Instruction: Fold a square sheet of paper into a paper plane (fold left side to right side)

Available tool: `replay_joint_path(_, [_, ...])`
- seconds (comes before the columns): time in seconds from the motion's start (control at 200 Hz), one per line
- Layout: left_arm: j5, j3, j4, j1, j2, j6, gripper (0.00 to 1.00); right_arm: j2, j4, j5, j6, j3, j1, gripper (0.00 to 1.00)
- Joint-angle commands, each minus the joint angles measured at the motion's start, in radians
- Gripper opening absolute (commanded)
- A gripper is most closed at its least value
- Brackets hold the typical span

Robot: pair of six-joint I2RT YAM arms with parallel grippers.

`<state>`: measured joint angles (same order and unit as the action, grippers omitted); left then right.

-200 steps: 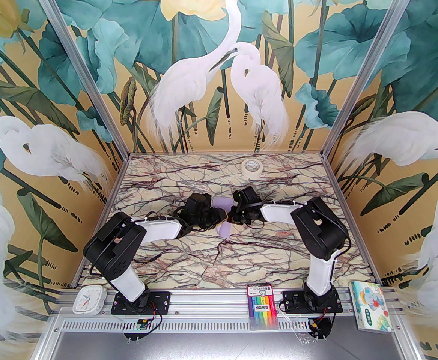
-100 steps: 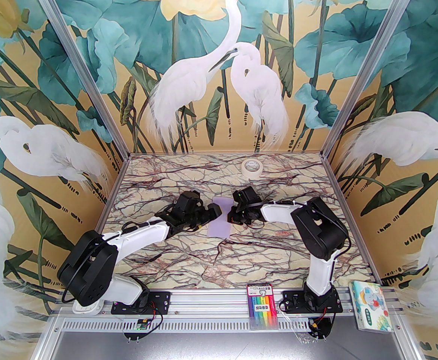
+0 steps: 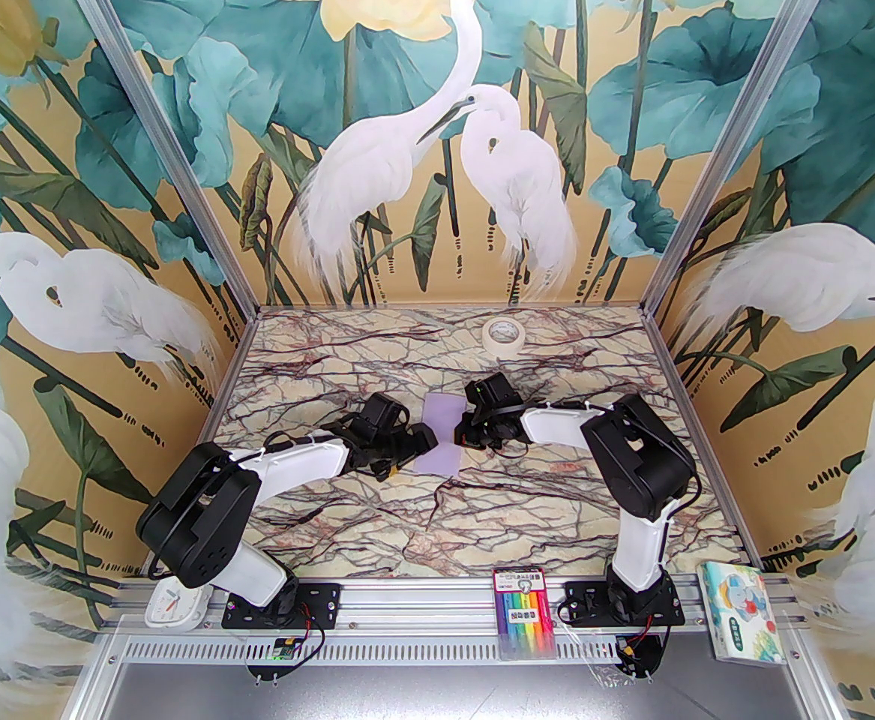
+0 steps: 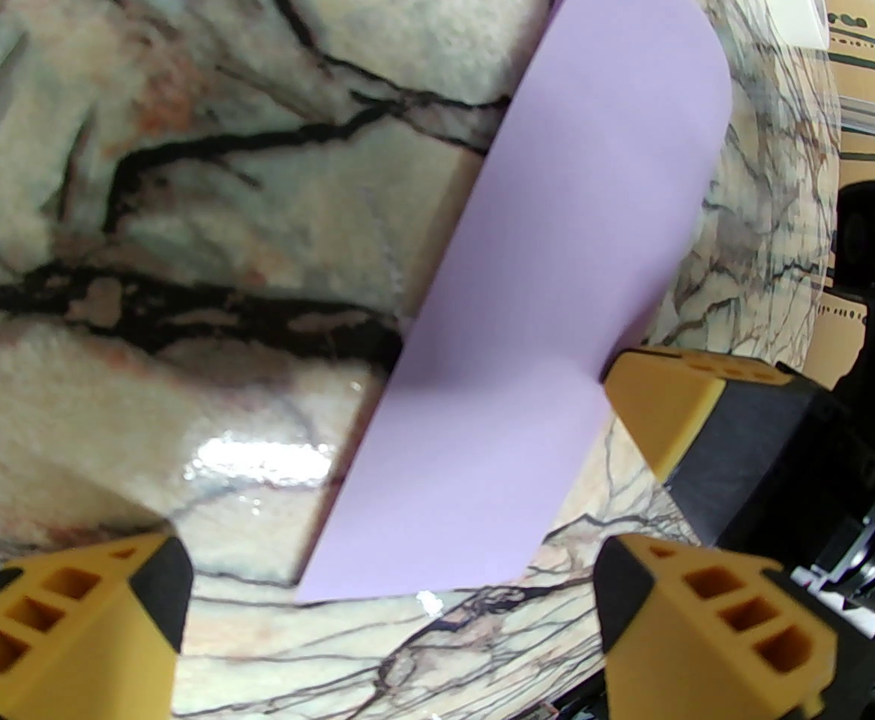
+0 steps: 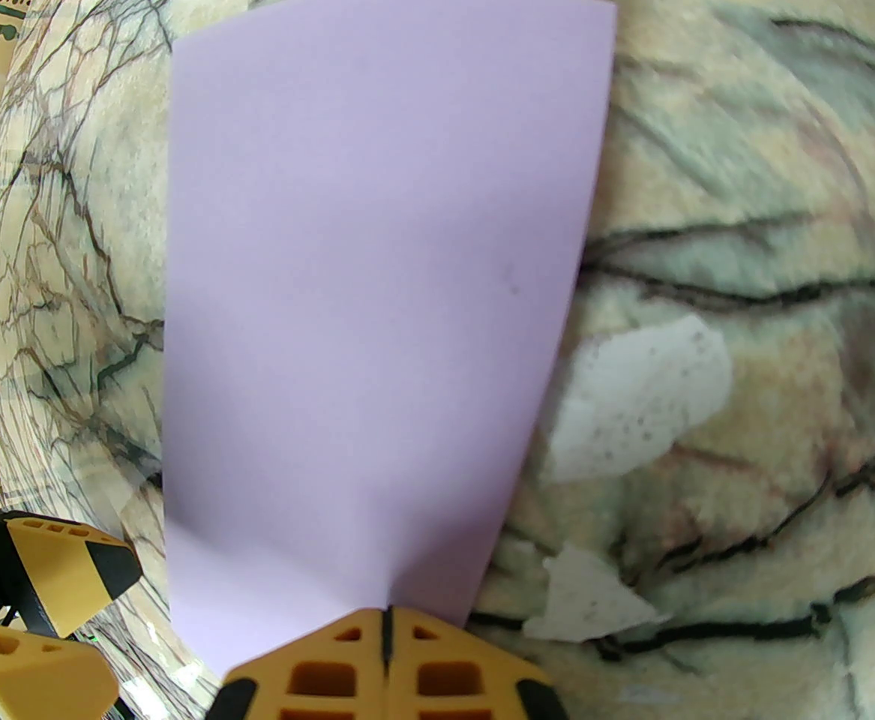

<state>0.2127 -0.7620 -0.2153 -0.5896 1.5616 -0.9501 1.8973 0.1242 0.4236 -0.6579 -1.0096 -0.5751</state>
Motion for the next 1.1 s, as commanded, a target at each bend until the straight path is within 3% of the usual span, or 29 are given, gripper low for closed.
replay_joint_path(0.0, [0.075,-0.005,0.047,-0.002,0.053,-0.014,0.91,0.011,0.008,-0.004,-0.009,0.013,-0.004,0.0])
replay_joint_path(0.375, [0.005,-0.095,-0.03,-0.042,0.028,0.038,0.88,0.014,0.002,0.0,-0.014,0.015,-0.004,0.0])
replay_joint_path(0.69, [-0.013,-0.126,-0.095,-0.052,0.114,0.05,0.88,0.017,-0.001,0.001,-0.017,0.015,-0.004,0.0])
replay_joint_path(0.855, [0.039,-0.133,-0.073,-0.059,0.14,0.049,0.86,0.016,-0.001,0.002,-0.017,0.016,-0.003,0.0])
replay_joint_path(0.995, [0.117,-0.102,0.047,-0.063,0.093,0.033,0.85,0.017,0.001,0.001,-0.017,0.017,-0.003,0.0])
replay_joint_path(1.095, [0.111,-0.083,0.078,-0.064,0.051,0.025,0.84,0.017,0.002,0.002,-0.016,0.018,-0.003,0.0])
